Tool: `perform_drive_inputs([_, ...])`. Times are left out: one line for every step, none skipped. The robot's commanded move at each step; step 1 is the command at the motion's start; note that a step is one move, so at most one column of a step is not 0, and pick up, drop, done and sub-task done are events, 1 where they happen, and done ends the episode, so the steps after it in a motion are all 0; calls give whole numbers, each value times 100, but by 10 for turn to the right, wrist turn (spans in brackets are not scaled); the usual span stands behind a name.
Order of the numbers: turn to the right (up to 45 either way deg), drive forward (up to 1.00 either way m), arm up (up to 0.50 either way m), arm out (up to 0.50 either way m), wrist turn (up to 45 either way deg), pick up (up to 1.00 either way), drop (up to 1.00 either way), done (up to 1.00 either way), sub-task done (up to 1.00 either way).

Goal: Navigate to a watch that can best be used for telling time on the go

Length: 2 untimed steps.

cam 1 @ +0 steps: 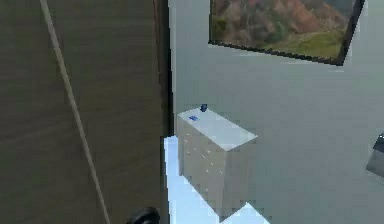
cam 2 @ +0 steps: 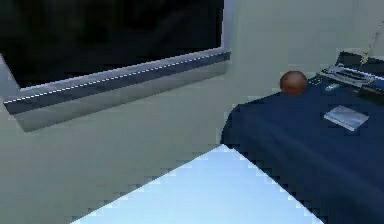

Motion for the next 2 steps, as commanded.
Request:
perform_drive_inputs([360,0,0,0,0,0,0,0,0])
perform_drive_inputs([0,45,0,0,0,0,0,0,0])
